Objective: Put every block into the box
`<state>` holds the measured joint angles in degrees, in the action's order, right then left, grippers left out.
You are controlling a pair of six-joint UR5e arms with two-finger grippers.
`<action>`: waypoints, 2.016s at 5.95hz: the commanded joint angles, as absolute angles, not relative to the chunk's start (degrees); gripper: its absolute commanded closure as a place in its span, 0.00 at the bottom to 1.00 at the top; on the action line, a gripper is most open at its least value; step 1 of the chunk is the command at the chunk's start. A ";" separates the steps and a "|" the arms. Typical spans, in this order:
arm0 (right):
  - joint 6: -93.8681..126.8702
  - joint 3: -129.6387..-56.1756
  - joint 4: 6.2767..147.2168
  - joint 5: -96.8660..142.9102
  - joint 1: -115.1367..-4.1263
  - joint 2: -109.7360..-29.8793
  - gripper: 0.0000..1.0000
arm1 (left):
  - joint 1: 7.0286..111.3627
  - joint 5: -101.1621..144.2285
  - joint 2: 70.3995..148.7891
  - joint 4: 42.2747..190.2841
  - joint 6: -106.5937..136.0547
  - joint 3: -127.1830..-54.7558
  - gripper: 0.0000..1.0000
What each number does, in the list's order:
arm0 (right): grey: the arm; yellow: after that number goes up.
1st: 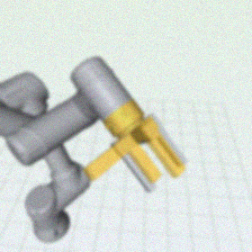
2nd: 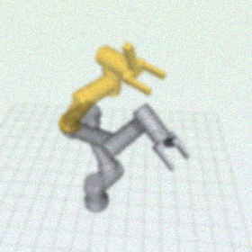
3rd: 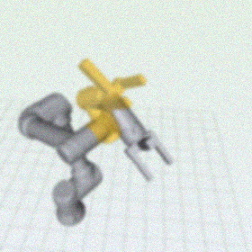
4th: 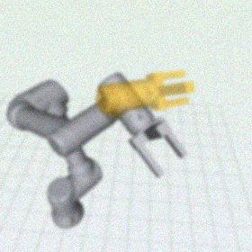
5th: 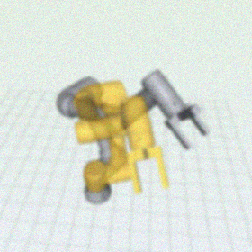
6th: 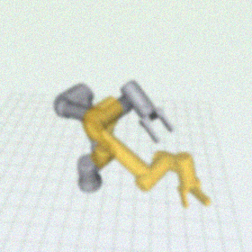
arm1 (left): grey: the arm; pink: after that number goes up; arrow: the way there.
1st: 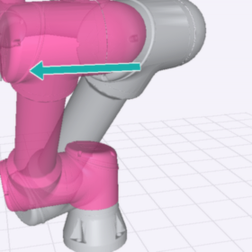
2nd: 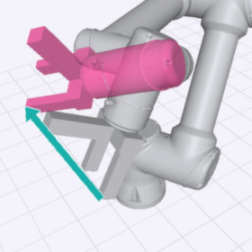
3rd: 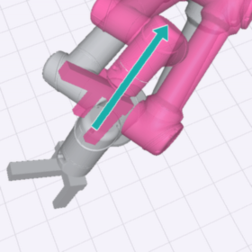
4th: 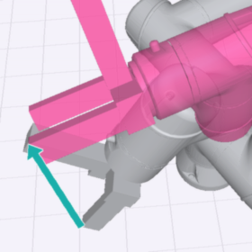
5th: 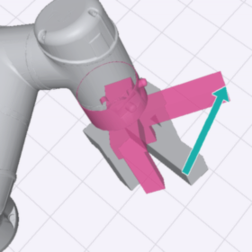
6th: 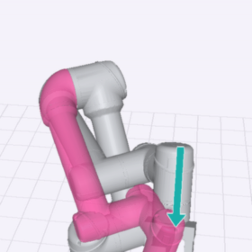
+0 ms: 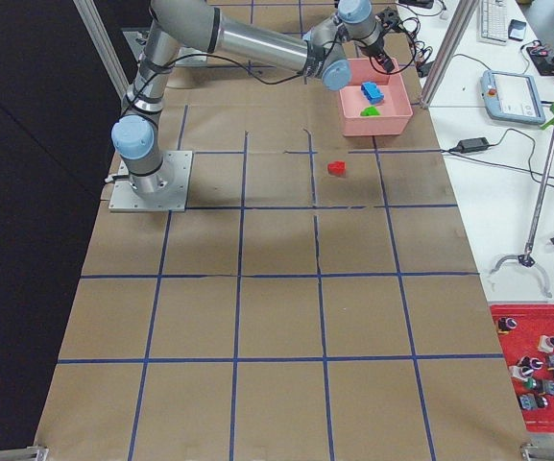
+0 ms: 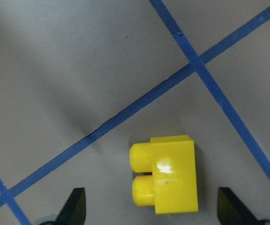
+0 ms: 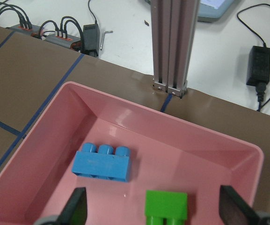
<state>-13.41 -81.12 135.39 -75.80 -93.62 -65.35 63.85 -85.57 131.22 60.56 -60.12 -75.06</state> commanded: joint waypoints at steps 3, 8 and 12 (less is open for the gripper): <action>-12.92 -93.01 123.78 -83.22 -82.45 -71.37 0.00 | 63.37 -84.46 132.10 60.21 -59.59 -77.43 0.01; -6.77 -106.96 150.08 -88.33 -80.69 -62.17 0.00 | 63.37 -84.72 132.98 58.97 -58.89 -76.74 0.59; -6.33 -107.75 152.14 -88.51 -80.86 -61.44 0.16 | 69.04 -84.81 128.33 72.95 -47.45 -62.20 0.86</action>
<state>-6.33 -107.68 152.46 -88.50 -80.79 -61.48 66.26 -84.80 129.49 66.20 -52.90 -67.57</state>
